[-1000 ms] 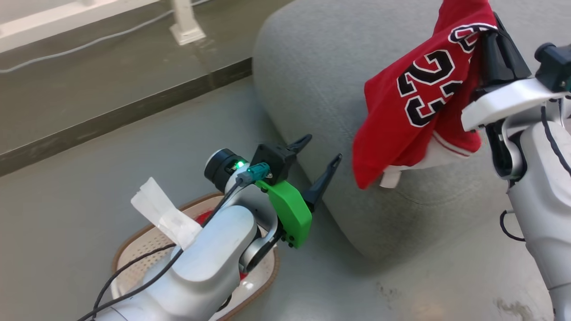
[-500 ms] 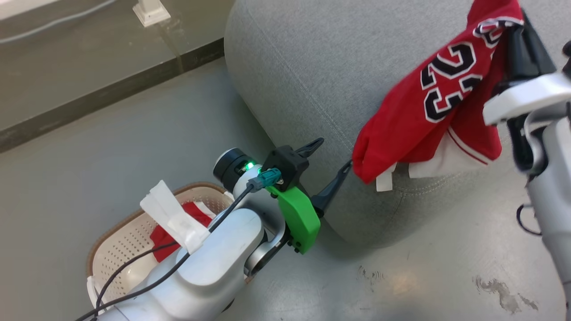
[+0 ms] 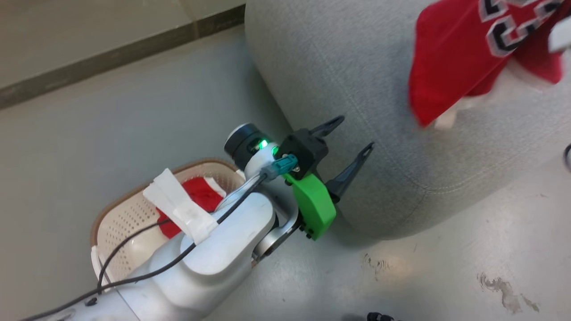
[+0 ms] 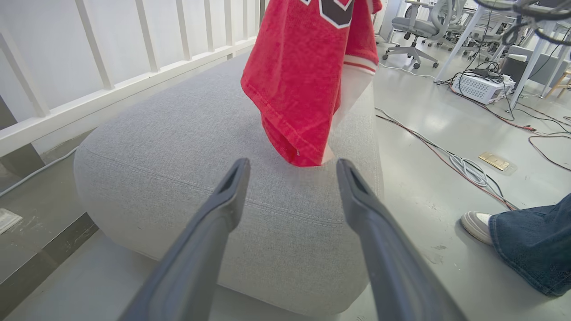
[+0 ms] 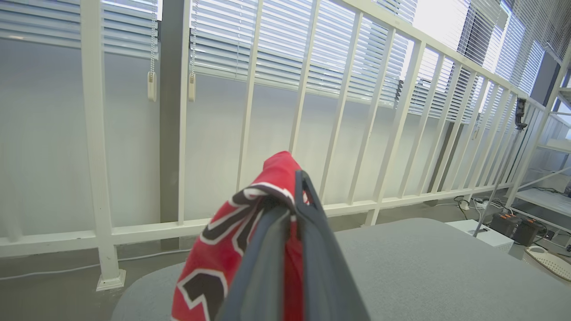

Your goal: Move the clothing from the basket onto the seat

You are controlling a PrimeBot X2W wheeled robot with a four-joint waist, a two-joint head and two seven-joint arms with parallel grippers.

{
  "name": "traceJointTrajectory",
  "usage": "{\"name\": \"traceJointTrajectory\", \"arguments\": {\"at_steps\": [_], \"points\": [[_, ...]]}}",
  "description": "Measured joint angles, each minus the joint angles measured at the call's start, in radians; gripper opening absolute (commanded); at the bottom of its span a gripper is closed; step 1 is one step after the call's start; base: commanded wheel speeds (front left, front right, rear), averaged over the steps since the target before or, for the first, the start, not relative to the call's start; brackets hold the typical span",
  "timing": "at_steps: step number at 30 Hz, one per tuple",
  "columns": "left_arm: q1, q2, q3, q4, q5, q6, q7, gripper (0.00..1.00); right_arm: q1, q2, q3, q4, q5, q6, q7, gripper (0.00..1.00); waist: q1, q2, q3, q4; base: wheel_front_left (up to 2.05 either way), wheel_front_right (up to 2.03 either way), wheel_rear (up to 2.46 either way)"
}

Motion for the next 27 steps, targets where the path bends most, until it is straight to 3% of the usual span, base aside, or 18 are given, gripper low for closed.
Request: {"name": "traceJointTrajectory", "arguments": {"at_steps": [10,16,20,27], "points": [[-0.063,0.002,-0.016,-0.083,0.036,0.027,0.019,1.00,-0.163,-0.068,-0.069,0.012,0.019,-0.002,0.034,0.00,0.0000,0.0000,0.092,0.037,0.00,0.00,0.00],[-0.102,0.003,-0.028,-0.107,0.055,0.036,0.049,1.00,-0.201,-0.083,-0.103,0.067,0.036,-0.023,0.043,0.00,0.0001,0.0000,0.178,0.066,0.00,0.00,0.00],[-0.134,0.003,-0.026,-0.118,0.087,0.047,0.062,1.00,-0.201,-0.061,-0.106,0.113,0.053,-0.037,0.043,0.00,0.0001,0.0000,0.226,0.082,0.00,0.00,0.00],[-0.170,0.014,-0.021,-0.125,0.105,0.049,0.069,1.00,-0.164,0.048,-0.056,0.195,0.056,-0.037,0.037,0.00,0.0002,0.0000,0.297,0.104,0.00,0.00,0.00]]}}
